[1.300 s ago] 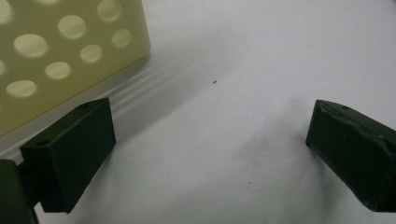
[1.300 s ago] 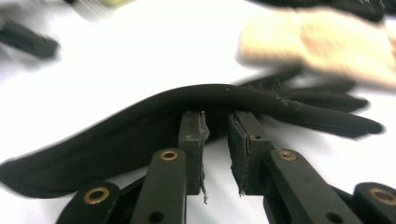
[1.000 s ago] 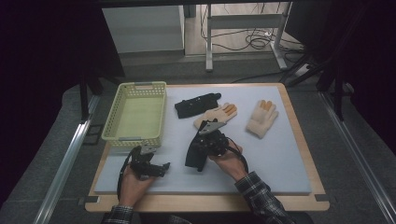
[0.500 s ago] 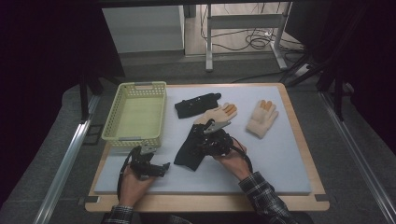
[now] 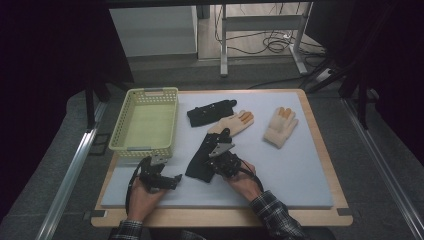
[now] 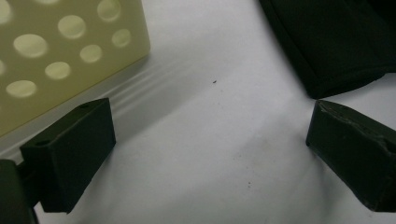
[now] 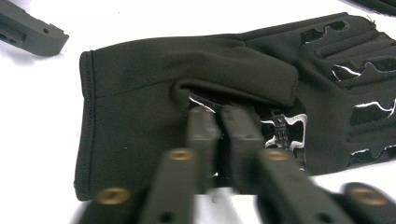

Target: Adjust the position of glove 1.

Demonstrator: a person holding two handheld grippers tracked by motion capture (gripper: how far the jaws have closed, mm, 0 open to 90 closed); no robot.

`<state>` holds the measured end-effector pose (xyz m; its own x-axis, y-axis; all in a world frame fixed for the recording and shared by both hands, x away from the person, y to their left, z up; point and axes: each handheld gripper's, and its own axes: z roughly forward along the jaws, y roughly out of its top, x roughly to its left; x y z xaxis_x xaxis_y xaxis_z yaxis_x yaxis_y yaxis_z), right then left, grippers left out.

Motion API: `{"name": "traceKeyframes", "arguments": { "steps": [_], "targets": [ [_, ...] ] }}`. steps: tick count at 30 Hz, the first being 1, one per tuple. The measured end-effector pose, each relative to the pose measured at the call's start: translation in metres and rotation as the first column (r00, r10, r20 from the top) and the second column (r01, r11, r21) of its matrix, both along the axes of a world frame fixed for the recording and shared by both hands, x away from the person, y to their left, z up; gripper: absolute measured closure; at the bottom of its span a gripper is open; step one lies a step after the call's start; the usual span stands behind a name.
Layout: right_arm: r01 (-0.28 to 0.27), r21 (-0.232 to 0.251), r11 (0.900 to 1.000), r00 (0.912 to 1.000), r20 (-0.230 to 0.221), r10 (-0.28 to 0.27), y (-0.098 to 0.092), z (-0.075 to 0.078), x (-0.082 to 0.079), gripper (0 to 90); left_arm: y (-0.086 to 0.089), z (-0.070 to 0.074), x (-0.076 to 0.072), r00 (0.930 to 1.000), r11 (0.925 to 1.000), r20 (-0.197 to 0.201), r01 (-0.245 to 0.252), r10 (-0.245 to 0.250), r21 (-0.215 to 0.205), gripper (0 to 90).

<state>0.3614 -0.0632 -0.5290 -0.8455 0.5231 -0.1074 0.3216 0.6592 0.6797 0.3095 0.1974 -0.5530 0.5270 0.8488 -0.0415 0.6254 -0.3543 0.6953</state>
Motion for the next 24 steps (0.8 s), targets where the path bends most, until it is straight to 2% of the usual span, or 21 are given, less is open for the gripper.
{"name": "traceKeyframes", "arguments": {
  "steps": [3, 7, 11, 15, 18, 20, 22, 24],
  "targets": [
    [-0.001, -0.009, 1.0, 0.9999, -0.013, 0.001, 0.0, 0.003, 0.001, 88.4, 0.0, 0.0, 0.0, 1.0, 1.0, 0.0, 0.0, 0.0, -0.001, 1.8],
    [-0.019, 0.008, 1.0, 0.9992, -0.035, 0.019, -0.01, 0.01, -0.001, 88.6, 0.0, 0.0, 0.0, 1.0, 1.0, 0.001, 0.001, -0.001, -0.003, 1.8],
    [-0.045, -0.013, 0.999, 0.9987, -0.024, 0.045, -0.026, 0.025, -0.013, 88.6, 0.0, 0.0, 0.0, 1.0, 1.0, 0.003, -0.002, 0.002, -0.005, 1.7],
    [-0.044, -0.037, 0.998, 0.9989, -0.017, 0.044, -0.04, 0.031, -0.019, 88.6, 0.0, 0.0, 0.0, 1.0, 1.0, 0.002, -0.002, 0.002, -0.006, 1.7],
    [-0.03, -0.039, 0.999, 0.9989, -0.038, 0.028, -0.059, 0.032, -0.023, 88.5, 0.0, 0.0, 0.0, 1.0, 1.0, 0.001, 0.001, -0.001, -0.002, 1.7],
    [-0.012, -0.035, 0.999, 0.9964, -0.084, 0.009, -0.074, 0.026, -0.025, 87.4, 0.0, 0.0, 0.0, 1.0, 1.0, 0.0, 0.001, -0.001, -0.002, 1.7],
    [-0.009, -0.03, 1.0, 0.9954, -0.095, 0.006, -0.077, 0.023, -0.025, 86.3, 0.0, 0.0, 0.0, 1.0, 1.0, 0.0, 0.001, -0.001, -0.001, 1.7],
    [-0.007, -0.008, 1.0, 0.9947, -0.102, 0.006, -0.081, 0.022, -0.024, 81.1, 0.0, 0.0, 0.0, 1.0, 1.0, 0.0, 0.001, -0.001, -0.001, 1.7]
  ]
}}
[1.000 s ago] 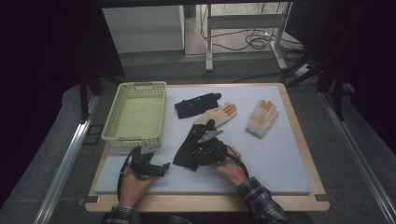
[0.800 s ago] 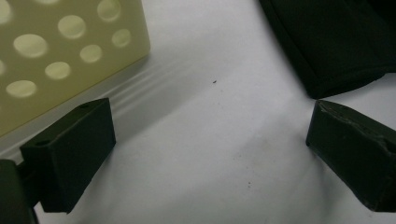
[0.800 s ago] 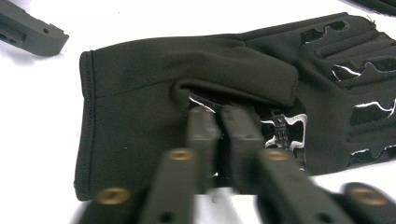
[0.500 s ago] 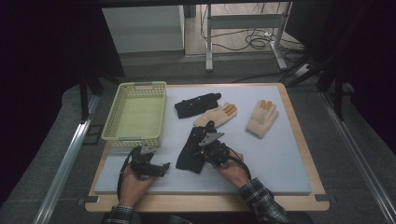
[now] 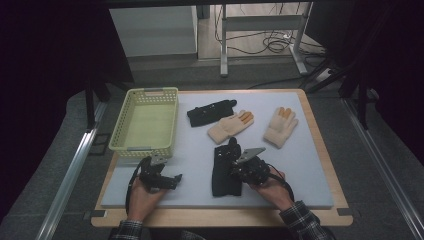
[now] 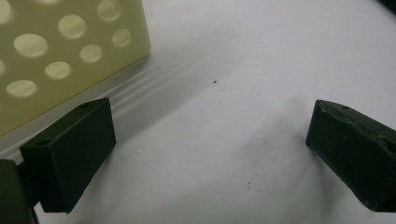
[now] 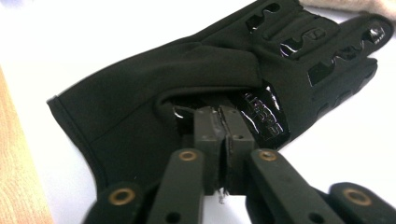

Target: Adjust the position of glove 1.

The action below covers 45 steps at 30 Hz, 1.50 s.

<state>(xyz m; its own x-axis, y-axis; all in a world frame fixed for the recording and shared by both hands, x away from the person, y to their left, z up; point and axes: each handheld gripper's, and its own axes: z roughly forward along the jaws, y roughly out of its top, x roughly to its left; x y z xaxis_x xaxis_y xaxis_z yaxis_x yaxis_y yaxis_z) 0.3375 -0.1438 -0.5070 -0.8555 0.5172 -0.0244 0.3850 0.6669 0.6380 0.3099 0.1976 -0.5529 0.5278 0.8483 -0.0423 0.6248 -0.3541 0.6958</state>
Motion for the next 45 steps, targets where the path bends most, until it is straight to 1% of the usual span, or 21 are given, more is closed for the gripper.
{"name": "traceKeyframes", "arguments": {
  "steps": [2, 3, 5, 7, 9, 10, 11, 12, 15, 16, 17, 18, 21, 25, 28, 33, 38, 40, 43, 44, 45],
  "targets": [
    [0.014, 0.02, 1.0, 0.9998, 0.016, -0.014, -0.002, 0.004, 0.004, 71.9, 0.0, 0.0, 0.0, 1.0, 1.0, 0.002, -0.004, 0.004, -0.005, 1.7],
    [0.023, 0.032, 0.999, 0.9992, 0.031, -0.024, -0.002, 0.008, 0.011, 67.3, 0.0, 0.0, 0.0, 1.0, 1.0, 0.001, -0.003, 0.003, -0.004, 1.7],
    [0.03, 0.038, 0.999, 0.9989, 0.036, -0.031, -0.002, 0.009, 0.013, 65.4, 0.0, 0.0, 0.0, 1.0, 1.0, -0.001, 0.001, -0.001, -0.001, 1.7],
    [0.052, 0.066, 0.996, 0.9984, 0.02, -0.053, 0.001, 0.011, 0.024, 62.3, 0.0, 0.0, 0.0, 1.0, 1.0, 0.0, 0.0, 0.0, -0.001, 1.7],
    [0.061, 0.081, 0.995, 0.9982, -0.002, -0.061, 0.005, 0.01, 0.038, 60.0, 0.0, 0.0, 0.0, 1.0, 1.0, 0.0, 0.0, 0.0, -0.001, 1.8],
    [0.072, 0.09, 0.993, 0.9974, -0.015, -0.071, 0.01, 0.011, 0.055, 57.7, 0.0, 0.0, 0.0, 1.0, 1.0, 0.0, 0.001, -0.001, -0.001, 1.8],
    [0.072, 0.09, 0.993, 0.9974, -0.015, -0.071, 0.01, 0.011, 0.055, 57.7, 0.0, 0.0, 0.0, 1.0, 1.0, 0.0, 0.0, 0.0, -0.001, 1.8],
    [0.078, 0.093, 0.993, 0.997, -0.013, -0.077, 0.012, 0.011, 0.06, 57.3, 0.0, 0.0, 0.0, 1.0, 1.0, 0.0, 0.0, 0.0, -0.001, 1.8],
    [0.092, 0.109, 0.99, 0.9957, -0.02, -0.091, 0.022, 0.014, 0.083, 55.0, 0.0, 0.0, 0.0, 1.0, 1.0, -0.001, 0.001, -0.001, 0.0, 1.8],
    [0.101, 0.121, 0.988, 0.9949, -0.018, -0.1, 0.031, 0.016, 0.099, 53.4, 0.0, 0.0, 0.0, 1.0, 1.0, -0.001, 0.001, -0.001, 0.0, 1.8],
    [0.101, 0.119, 0.988, 0.9949, -0.011, -0.1, 0.034, 0.017, 0.104, 53.4, 0.0, 0.0, 0.0, 1.0, 1.0, -0.001, 0.002, -0.002, 0.0, 1.8],
    [0.101, 0.119, 0.988, 0.9949, -0.011, -0.1, 0.034, 0.017, 0.104, 53.4, 0.0, 0.0, 0.0, 1.0, 1.0, -0.001, 0.001, -0.001, 0.0, 1.8],
    [0.099, 0.099, 0.99, 0.9948, 0.011, -0.101, 0.046, 0.019, 0.124, 54.9, 0.0, 0.0, 0.0, 1.0, 1.0, -0.001, 0.002, -0.002, 0.001, 1.8],
    [0.133, 0.077, 0.988, 0.9896, 0.046, -0.136, 0.059, 0.018, 0.149, 57.5, 0.0, 0.0, 0.0, 1.0, 1.0, -0.002, 0.002, -0.002, 0.0, 1.8],
    [0.164, 0.071, 0.984, 0.984, 0.059, -0.168, 0.066, 0.016, 0.166, 57.6, 0.0, 0.0, 0.0, 1.0, 1.0, -0.002, 0.002, -0.002, -0.003, 1.8],
    [0.223, 0.089, 0.971, 0.9708, 0.069, -0.23, 0.076, 0.01, 0.193, 53.5, 0.0, 0.0, 0.0, 1.0, 1.0, -0.004, 0.002, -0.002, -0.005, 1.7],
    [0.256, 0.091, 0.962, 0.9621, 0.072, -0.263, 0.085, 0.004, 0.211, 43.7, 0.0, 0.0, 0.0, 1.0, 1.0, -0.003, 0.002, -0.002, -0.003, 1.7],
    [0.268, 0.069, 0.961, 0.959, 0.076, -0.273, 0.09, 0.0, 0.217, 40.6, 0.001, 0.0, 0.0, 1.0, 1.0, -0.004, 0.003, -0.003, -0.004, 1.7],
    [0.282, 0.046, 0.958, 0.9554, 0.078, -0.285, 0.094, -0.005, 0.224, 40.5, 0.0, 0.0, 0.0, 1.0, 1.0, -0.001, 0.002, -0.002, -0.006, 1.7],
    [0.283, 0.039, 0.958, 0.9554, 0.077, -0.285, 0.095, -0.008, 0.226, 40.7, 0.0, 0.0, 0.0, 1.0, 1.0, -0.002, 0.002, -0.002, -0.006, 1.7],
    [0.282, 0.015, 0.959, 0.9565, 0.073, -0.282, 0.096, -0.012, 0.228, 41.8, 0.001, 0.0, 0.0, 1.0, 1.0, -0.002, 0.002, -0.002, -0.005, 1.7]
  ]
}}
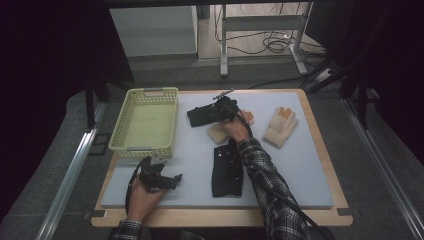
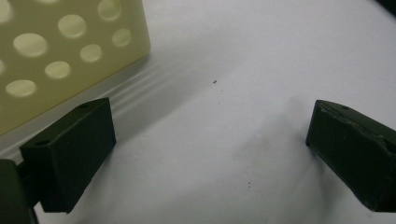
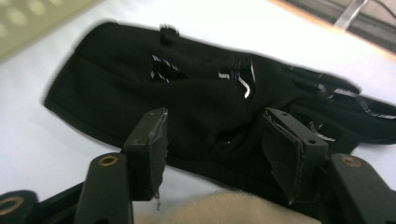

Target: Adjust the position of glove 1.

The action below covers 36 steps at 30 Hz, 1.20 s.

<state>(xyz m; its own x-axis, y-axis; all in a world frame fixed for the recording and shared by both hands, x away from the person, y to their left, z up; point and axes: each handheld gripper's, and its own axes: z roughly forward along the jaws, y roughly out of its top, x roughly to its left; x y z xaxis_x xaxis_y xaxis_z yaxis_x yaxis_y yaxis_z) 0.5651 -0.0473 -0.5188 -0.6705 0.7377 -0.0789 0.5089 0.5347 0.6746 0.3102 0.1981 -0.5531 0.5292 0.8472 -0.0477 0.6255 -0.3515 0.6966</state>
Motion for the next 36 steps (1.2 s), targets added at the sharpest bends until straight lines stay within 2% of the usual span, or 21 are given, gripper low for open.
{"name": "traceKeyframes", "arguments": {
  "steps": [1, 2, 5, 6, 9, 10, 12, 17, 24, 26, 29, 36],
  "targets": [
    [0.003, -0.019, 1.0, 1.0, -0.003, -0.003, 0.001, -0.003, 0.001, 42.9, 0.0, 0.0, 0.0, 1.0, 1.0, 0.0, 0.0, 0.0, 0.0, 1.7],
    [0.008, -0.013, 1.0, 1.0, 0.005, -0.007, 0.001, -0.005, 0.001, 48.2, 0.0, 0.0, 0.0, 1.0, 1.0, 0.0, 0.0, 0.0, 0.0, 1.7],
    [0.032, 0.028, 0.999, 0.9992, -0.024, -0.031, 0.0, -0.007, 0.001, 70.0, 0.0, 0.0, 0.0, 1.0, 1.0, 0.001, 0.0, 0.0, 0.0, 1.7],
    [0.042, 0.024, 0.999, 0.9989, -0.021, -0.042, 0.0, -0.007, 0.0, 76.5, 0.0, 0.0, 0.0, 1.0, 1.0, 0.001, 0.0, 0.0, 0.0, 1.7],
    [0.04, 0.005, 0.999, 0.9983, -0.043, -0.039, 0.002, -0.004, 0.0, 85.5, 0.0, 0.0, 0.0, 1.0, 1.0, 0.0, 0.0, 0.0, 0.0, 1.7],
    [0.031, -0.019, 0.999, 0.9989, -0.035, -0.031, 0.005, -0.003, -0.002, 86.4, 0.0, 0.0, 0.0, 1.0, 1.0, 0.0, 0.0, 0.0, 0.0, 1.7],
    [0.03, -0.018, 0.999, 0.999, -0.033, -0.031, 0.005, -0.002, -0.002, 86.6, 0.0, 0.0, 0.0, 1.0, 1.0, 0.0, 0.0, 0.0, 0.001, 1.7],
    [0.035, 0.018, 0.999, 0.9987, -0.037, -0.034, 0.001, 0.006, -0.003, 87.0, 0.0, 0.0, 0.0, 1.0, 1.0, 0.0, 0.0, 0.0, 0.0, 1.7],
    [0.005, 0.066, 0.998, 0.9999, -0.011, -0.004, -0.004, 0.035, -0.013, 87.1, 0.0, 0.0, 0.0, 1.0, 1.0, 0.0, -0.001, 0.001, 0.0, 1.7],
    [-0.019, 0.062, 0.998, 0.9998, 0.012, 0.018, -0.006, 0.048, -0.022, 87.2, 0.0, 0.0, 0.0, 1.0, 1.0, 0.0, -0.001, 0.001, 0.002, 1.7],
    [-0.036, 0.068, 0.997, 0.9992, 0.02, 0.035, -0.009, 0.056, -0.03, 87.2, 0.0, 0.0, 0.0, 1.0, 1.0, 0.0, 0.0, 0.0, 0.002, 1.7],
    [-0.101, 0.097, 0.99, 0.9936, 0.06, 0.096, -0.028, 0.086, -0.066, 87.2, 0.0, 0.0, 0.0, 1.0, 1.0, 0.001, 0.0, 0.0, 0.002, 1.7]
  ]
}}
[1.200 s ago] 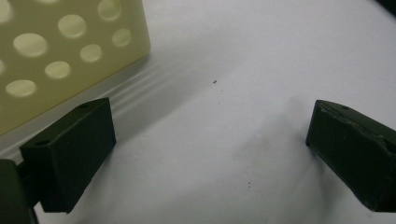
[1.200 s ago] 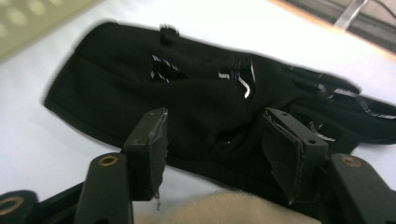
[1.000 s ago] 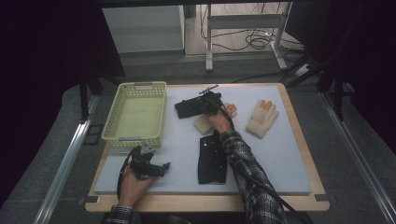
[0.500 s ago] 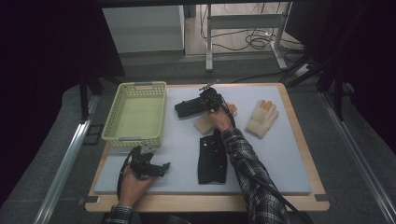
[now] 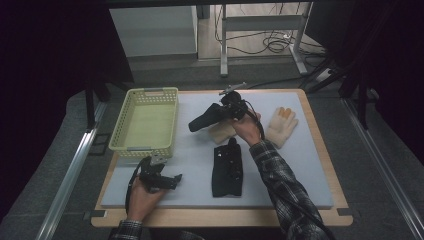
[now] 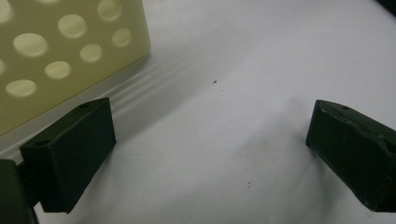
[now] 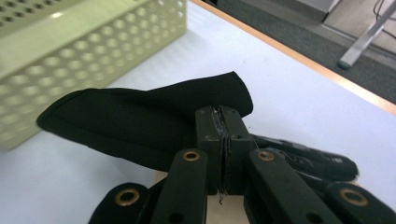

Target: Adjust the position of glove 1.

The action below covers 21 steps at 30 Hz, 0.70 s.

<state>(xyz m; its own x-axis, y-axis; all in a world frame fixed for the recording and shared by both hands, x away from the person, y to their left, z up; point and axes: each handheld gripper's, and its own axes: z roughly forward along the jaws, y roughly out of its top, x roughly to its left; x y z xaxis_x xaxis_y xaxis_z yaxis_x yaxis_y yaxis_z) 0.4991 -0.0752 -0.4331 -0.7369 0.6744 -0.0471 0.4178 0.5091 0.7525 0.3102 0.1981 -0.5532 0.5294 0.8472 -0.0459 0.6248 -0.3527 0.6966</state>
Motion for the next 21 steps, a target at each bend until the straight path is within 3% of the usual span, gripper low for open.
{"name": "traceKeyframes", "arguments": {
  "steps": [1, 3, 9, 19, 21],
  "targets": [
    [-0.017, 0.017, 1.0, 0.9998, 0.014, 0.017, -0.009, 0.01, -0.015, 87.2, 0.0, 0.0, 0.0, 1.0, 1.0, 0.0, 0.0, 0.0, -0.002, 1.7],
    [-0.025, 0.024, 0.999, 0.9996, 0.015, 0.024, -0.013, 0.012, -0.02, 87.2, 0.0, 0.0, 0.0, 1.0, 1.0, -0.002, 0.001, -0.001, 0.0, 1.7],
    [-0.057, 0.052, 0.997, 0.9977, 0.04, 0.055, -0.045, 0.025, -0.064, 87.2, 0.0, 0.0, 0.0, 1.0, 1.0, 0.0, -0.001, 0.001, 0.0, 1.8],
    [-0.062, 0.037, 0.997, 0.9979, 0.023, 0.061, -0.108, 0.002, -0.121, 87.1, -0.001, 0.0, 0.0, 1.0, 1.0, 0.002, -0.004, 0.004, -0.002, 1.8],
    [-0.058, 0.032, 0.998, 0.9981, 0.021, 0.058, -0.113, -0.001, -0.125, 87.1, -0.001, 0.0, 0.0, 1.0, 1.0, 0.002, -0.004, 0.004, -0.002, 1.8]
  ]
}}
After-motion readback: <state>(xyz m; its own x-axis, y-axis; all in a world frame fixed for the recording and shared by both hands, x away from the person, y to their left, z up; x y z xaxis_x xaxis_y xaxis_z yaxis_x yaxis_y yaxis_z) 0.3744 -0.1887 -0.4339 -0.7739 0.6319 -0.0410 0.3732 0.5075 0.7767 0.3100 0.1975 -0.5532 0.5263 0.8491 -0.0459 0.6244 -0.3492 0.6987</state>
